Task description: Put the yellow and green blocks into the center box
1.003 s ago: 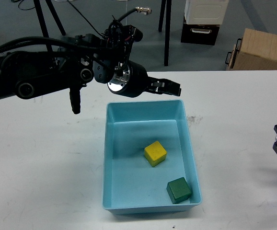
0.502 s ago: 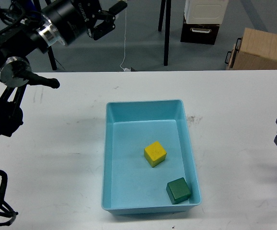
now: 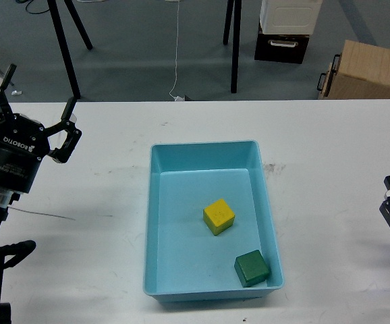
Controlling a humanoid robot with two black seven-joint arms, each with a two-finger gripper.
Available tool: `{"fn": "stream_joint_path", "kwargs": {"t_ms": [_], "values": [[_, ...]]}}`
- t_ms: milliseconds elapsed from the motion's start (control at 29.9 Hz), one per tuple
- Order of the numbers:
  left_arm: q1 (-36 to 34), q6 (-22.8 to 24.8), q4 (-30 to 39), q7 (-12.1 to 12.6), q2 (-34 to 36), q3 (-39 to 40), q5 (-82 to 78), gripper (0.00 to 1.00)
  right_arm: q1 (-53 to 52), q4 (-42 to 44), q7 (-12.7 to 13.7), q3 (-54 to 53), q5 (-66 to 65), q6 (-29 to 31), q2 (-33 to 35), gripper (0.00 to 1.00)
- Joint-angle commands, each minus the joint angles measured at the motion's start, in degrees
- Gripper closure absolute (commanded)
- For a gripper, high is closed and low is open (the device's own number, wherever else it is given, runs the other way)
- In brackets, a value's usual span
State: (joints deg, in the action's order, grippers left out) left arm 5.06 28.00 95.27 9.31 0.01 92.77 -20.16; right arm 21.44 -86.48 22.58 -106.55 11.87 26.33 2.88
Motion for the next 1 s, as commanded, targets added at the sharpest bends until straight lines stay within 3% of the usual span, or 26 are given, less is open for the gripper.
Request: {"fn": "stream_joint_path", "kwargs": {"t_ms": [0,167,301,468,970], "values": [[8.37,0.0,1.06,0.1,-0.01,-1.27,13.7,0.0,3.51,-0.7,0.0,0.03,-0.01,1.67,-0.51,0.0],[17.34,0.0,1.5,-0.08,-0.01,-5.57,21.82,0.0,6.95,-3.43,0.0,0.99,0.08,1.67,-1.13,0.0],[23.31,0.0,1.5,-2.01,-0.01,-7.08,25.86,0.0,7.3,-4.83,0.0,3.02,0.08,1.67,-0.95,0.0],[28.33,0.0,1.06,-2.28,-0.01,-9.01,27.28,0.0,7.65,-6.51,0.0,3.99,0.08,1.67,-0.86,0.0],[28.25,0.0,0.97,-2.28,-0.01,-10.59,27.28,0.0,7.66,-6.42,-0.17,3.81,0.08,1.67,-0.86,0.0]]}}
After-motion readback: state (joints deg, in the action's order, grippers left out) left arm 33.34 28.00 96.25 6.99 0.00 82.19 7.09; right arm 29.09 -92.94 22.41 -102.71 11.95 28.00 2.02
